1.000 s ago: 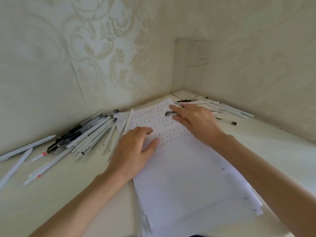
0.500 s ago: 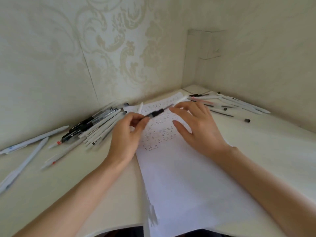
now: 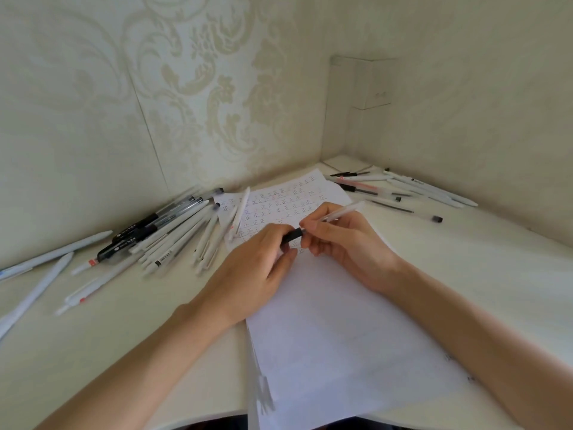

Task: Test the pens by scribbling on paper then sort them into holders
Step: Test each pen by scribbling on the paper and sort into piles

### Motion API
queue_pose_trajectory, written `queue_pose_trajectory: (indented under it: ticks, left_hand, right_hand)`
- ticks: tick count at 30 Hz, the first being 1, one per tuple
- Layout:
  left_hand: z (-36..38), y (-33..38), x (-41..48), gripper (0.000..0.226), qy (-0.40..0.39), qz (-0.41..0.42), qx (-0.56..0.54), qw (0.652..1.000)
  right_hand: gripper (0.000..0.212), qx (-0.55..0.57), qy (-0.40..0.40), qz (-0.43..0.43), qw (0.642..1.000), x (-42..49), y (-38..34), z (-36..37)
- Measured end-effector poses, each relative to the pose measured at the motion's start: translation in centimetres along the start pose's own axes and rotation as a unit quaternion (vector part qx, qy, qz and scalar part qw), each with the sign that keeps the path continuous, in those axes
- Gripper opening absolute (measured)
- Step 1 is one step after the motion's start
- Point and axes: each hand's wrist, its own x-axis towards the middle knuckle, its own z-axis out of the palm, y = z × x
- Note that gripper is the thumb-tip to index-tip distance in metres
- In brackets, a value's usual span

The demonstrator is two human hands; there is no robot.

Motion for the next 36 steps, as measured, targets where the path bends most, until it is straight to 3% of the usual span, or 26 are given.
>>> queue_pose_trajectory:
  ticks: [3, 6, 14, 16, 19, 23, 28, 33, 36]
  left_hand:
    - [-0.1, 0.3, 0.0, 0.019, 0.001, -0.010, 0.044, 0.999]
    - [-0.3, 0.1, 0.0, 0.033, 0.010, -0.004, 0.075, 0.997]
    - [-1.6, 0.7, 0.2, 0.060, 0.002, -0.095, 0.049, 0.994]
    - [-2.4, 0.6, -0.2, 0.077, -0.019, -0.114, 0.079, 0.990]
    - [-2.7, 0.2, -0.9, 0.090, -0.096, -0.104, 0.158, 0.977]
    - [-1.9, -0.3, -1.2, 0.088, -0.132, -0.121, 0.152, 0.972]
    - [-1.4, -0.8, -1.5, 0.086, -0.105, -0.136, 0.138, 0.975]
    - [-1.5, -0.7, -1.2, 0.060, -0.102, -0.158, 0.103, 0.977]
    - [-1.4, -0.6, -1.1, 0.057, -0.104, -0.154, 0.101, 0.977]
  right_hand:
    - [0.005, -0.001, -0.009, 0.005, 1.000, 0.0, 0.0, 0.3]
    - [0.006, 0.021, -0.016, 0.007, 1.000, 0.0, 0.1, 0.3]
    - [0.019, 0.056, 0.026, -0.001, 0.998, 0.1, -0.3, 0.1]
    - [0.030, 0.074, 0.045, 0.019, 0.996, 0.2, -0.8, -0.6]
    - [0.029, 0.033, 0.058, 0.029, 0.997, 0.1, -1.5, -1.1]
    - [0.009, -0.129, 0.118, -0.016, 0.984, 0.1, -1.8, -0.1]
    - [0.035, -0.240, 0.131, 0.023, 0.962, 1.6, -1.1, 2.3]
    - [0.033, -0.319, 0.128, -0.006, 0.939, 1.2, 0.7, 3.4]
    - [0.030, -0.316, 0.134, -0.013, 0.939, 1.0, 0.9, 3.3]
